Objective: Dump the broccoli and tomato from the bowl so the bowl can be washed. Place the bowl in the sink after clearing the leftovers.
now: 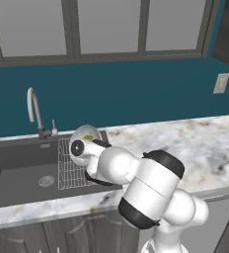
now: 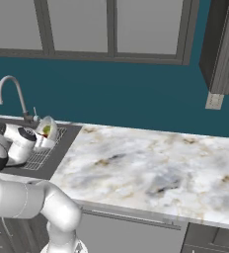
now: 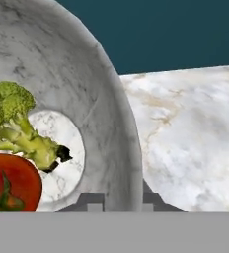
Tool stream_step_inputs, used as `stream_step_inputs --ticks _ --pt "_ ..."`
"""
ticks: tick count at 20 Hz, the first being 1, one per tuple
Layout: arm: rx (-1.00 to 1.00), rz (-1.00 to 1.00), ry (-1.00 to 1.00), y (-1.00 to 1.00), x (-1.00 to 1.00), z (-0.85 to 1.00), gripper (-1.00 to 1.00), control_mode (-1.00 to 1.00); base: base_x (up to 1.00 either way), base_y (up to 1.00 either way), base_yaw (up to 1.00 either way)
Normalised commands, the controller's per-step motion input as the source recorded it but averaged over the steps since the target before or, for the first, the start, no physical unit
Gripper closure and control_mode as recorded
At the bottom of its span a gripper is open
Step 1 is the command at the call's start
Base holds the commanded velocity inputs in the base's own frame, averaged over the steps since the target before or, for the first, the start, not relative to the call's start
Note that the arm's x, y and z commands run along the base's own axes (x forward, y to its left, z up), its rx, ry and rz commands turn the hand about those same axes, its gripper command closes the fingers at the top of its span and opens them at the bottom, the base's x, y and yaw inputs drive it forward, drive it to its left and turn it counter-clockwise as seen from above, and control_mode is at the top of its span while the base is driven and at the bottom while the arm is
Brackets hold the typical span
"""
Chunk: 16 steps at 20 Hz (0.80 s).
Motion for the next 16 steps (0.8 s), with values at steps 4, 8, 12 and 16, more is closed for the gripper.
stream_step_inputs --ticks 4,8,12,16 --pt "-0.14 0.00 -0.02 0.00 -0.55 -0.14 1.00 -1.00 0.00 0.00 0.00" --pt "-0.27 0.00 0.01 0.05 -0.35 -0.09 1.00 -1.00 0.00 0.00 0.00" --pt "-0.16 0.00 0.00 0.14 0.04 0.06 1.00 -1.00 0.00 0.00 0.00" --pt "-0.28 0.00 -0.04 0.14 0.00 0.30 1.00 -1.00 0.00 0.00 0.00"
